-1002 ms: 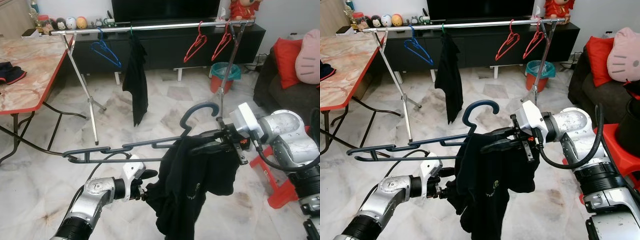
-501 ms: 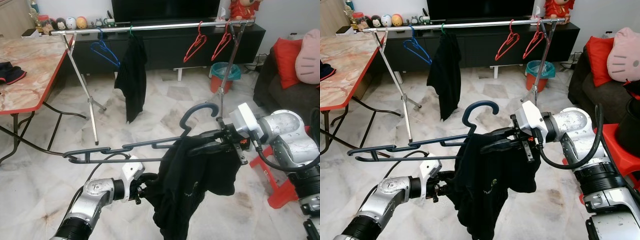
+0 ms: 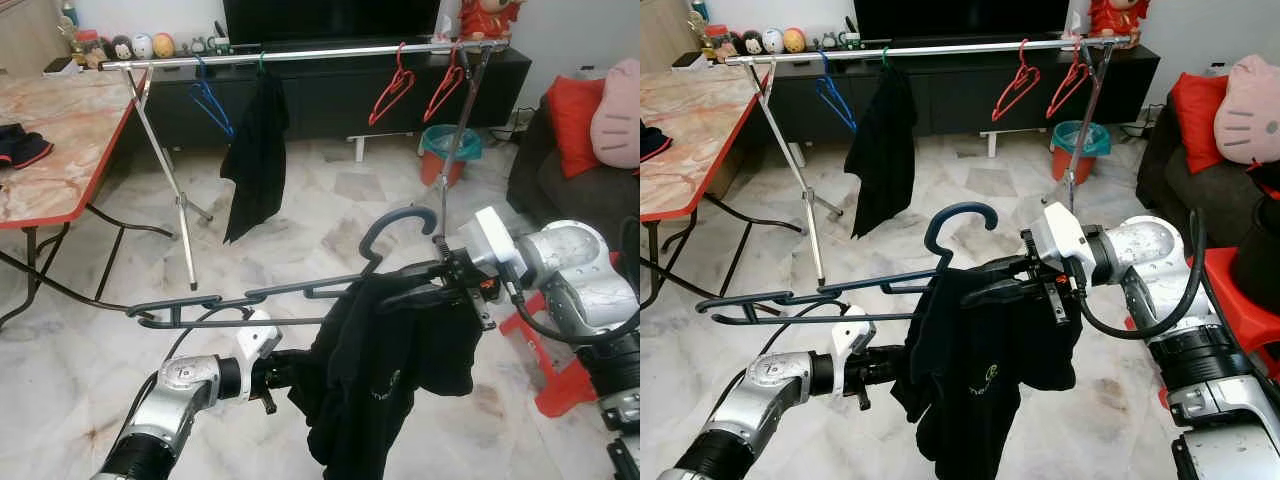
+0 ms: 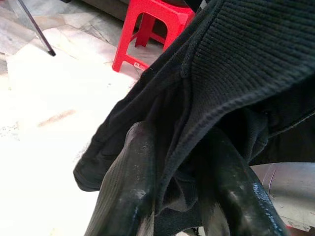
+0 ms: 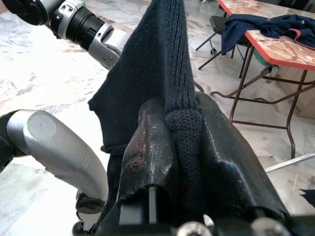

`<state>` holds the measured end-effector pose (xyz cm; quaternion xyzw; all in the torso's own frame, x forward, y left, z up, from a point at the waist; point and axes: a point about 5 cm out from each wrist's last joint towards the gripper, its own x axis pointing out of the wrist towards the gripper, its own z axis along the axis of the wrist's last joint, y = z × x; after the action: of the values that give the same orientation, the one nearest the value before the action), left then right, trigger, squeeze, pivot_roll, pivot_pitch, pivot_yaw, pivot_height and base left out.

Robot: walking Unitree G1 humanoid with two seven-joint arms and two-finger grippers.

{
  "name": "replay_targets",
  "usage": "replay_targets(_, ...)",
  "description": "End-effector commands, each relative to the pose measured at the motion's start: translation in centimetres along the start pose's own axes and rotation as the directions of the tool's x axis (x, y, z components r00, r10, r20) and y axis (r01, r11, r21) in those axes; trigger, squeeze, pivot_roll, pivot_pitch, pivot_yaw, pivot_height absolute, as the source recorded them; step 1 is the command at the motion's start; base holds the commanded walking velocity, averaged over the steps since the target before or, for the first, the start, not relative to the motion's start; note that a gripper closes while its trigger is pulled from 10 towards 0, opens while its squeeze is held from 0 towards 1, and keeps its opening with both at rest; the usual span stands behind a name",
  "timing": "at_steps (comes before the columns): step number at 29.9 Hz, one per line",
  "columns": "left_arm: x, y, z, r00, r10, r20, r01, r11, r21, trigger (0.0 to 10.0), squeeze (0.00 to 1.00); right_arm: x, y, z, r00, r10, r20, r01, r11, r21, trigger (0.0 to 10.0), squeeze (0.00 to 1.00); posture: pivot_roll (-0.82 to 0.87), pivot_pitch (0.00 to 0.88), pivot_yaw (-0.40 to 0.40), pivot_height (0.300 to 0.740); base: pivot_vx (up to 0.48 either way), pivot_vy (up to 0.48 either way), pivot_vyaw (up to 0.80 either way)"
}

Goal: Hang hanger

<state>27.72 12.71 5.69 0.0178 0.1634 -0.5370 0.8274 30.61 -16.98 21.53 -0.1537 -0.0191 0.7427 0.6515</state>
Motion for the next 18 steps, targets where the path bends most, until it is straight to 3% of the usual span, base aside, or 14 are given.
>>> replay_targets(1, -0.2, 0.1, 0.2, 1.000, -0.002, 0.010, 0.002, 1.000, 0.002, 0.0, 0.00, 0.1, -0.1, 0.6, 1.000, 0.012, -0.005, -0.013, 0.999, -0.034, 10.0, 0.00, -0.11, 0.000, 0.015, 0.740, 0.000, 0.000, 0.00)
replay_targets(12, -0.4, 0.2, -0.1, 0.999, 0.034, 0.005, -0.033, 0.999, -0.017, 0.0, 0.00, 0.2, 0.1, 0.2, 1.000, 0.014, -0.008, -0.014, 1.000, -0.026, 10.0, 0.00, -0.10, 0.000, 0.018, 0.740, 0.000, 0.000, 0.00)
replay_targets(16, -1.3, 1.4, -1.4, 0.981, 0.178, -0.081, -0.177, 0.984, 0.020, 0.0, 0.00, -0.3, 1.2, -1.2, 0.997, 0.019, -0.070, -0.018, 1.000, 0.019, 10.0, 0.00, -0.10, 0.000, 0.018, 0.740, 0.000, 0.000, 0.00)
replay_targets(17, -1.9, 2.4, -2.3, 0.940, 0.305, -0.154, -0.301, 0.952, 0.050, 0.0, 0.00, -0.7, 1.7, -1.7, 0.997, 0.012, -0.080, -0.009, 0.999, 0.041, 10.0, 0.00, -0.10, 0.000, 0.019, 0.740, 0.000, 0.000, 0.00)
replay_targets(18, -2.2, 2.7, -2.7, 0.924, 0.339, -0.175, -0.335, 0.941, 0.052, 3.4, 0.00, -0.8, 1.9, -1.8, 0.997, 0.010, -0.079, -0.006, 0.999, 0.050, 10.0, 0.00, -0.10, 0.000, 0.021, 0.740, 0.000, 0.000, 0.00)
